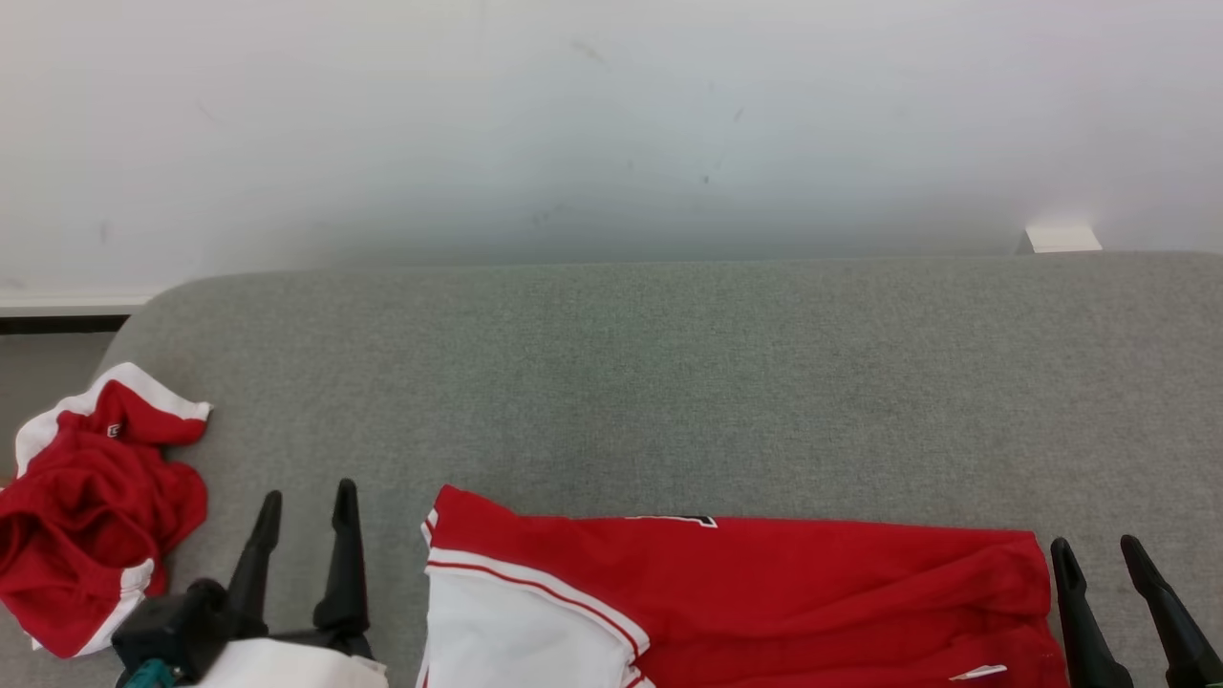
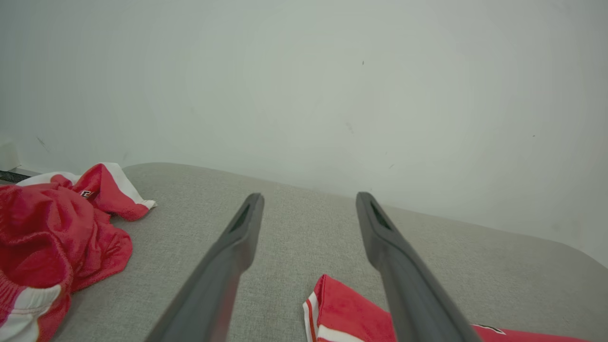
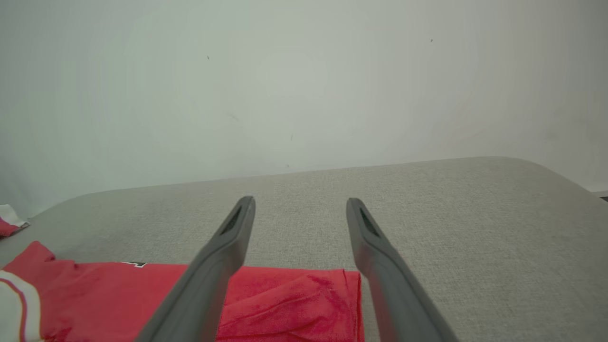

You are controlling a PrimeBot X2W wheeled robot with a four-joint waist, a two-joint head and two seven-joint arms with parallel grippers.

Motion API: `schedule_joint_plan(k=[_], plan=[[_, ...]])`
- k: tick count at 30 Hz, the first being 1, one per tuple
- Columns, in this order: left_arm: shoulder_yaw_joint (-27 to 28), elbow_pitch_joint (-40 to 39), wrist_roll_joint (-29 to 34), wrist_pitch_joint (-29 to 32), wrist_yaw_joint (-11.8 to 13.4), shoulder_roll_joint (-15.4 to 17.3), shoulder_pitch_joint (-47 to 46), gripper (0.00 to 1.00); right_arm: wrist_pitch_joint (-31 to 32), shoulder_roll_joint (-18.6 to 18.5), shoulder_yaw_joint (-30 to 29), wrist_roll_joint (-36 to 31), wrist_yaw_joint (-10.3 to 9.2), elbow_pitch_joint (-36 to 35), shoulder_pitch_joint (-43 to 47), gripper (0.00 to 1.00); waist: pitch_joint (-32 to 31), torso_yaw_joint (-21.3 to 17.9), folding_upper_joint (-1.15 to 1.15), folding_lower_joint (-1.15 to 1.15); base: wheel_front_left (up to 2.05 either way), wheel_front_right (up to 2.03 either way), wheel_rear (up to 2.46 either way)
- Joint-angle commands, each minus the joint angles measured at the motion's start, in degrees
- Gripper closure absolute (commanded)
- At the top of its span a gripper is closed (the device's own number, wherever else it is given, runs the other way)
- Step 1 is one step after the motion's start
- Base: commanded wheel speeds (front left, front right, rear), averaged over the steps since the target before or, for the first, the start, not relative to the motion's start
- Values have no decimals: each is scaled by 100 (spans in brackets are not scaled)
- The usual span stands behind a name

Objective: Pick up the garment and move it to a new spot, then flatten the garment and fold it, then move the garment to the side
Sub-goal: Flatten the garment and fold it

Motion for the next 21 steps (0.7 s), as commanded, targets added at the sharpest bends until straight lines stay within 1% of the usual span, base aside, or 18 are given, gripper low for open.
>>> schedule_joint_plan(k=[1,3,6,11,15,16,17,21], plan=[[117,43,152,-9,-127,-125,96,0,-31,27,-46,-42,-13,34,36,0,47,-16,0,0,0,0,0],[277,114,346,-10,-362,-330,142,0,-32,47,-80,-71,-13,105,27,0,74,-26,0,0,0,0,0],[482,233,597,-10,-690,-551,66,0,-33,10,-92,-130,-13,194,-82,0,103,-46,0,0,0,0,0],[753,412,913,-10,-1065,-800,-57,0,154,-80,-68,-116,-13,450,-237,0,115,-96,0,0,0,0,0],[858,520,1105,-10,-1237,-924,-114,0,565,-111,44,27,-13,779,-387,0,147,-132,0,0,0,0,0],[858,520,1105,-10,-1237,-924,-114,0,565,-111,44,27,-13,779,-387,0,147,-132,0,0,0,0,0],[897,556,1172,-10,-1289,-966,-146,0,737,-122,134,67,-13,969,-492,0,176,-140,0,0,0,0,0],[917,620,1222,-10,-1366,-1019,-188,0,905,-116,234,199,-13,1261,-633,0,220,-106,0,0,0,0,0]])
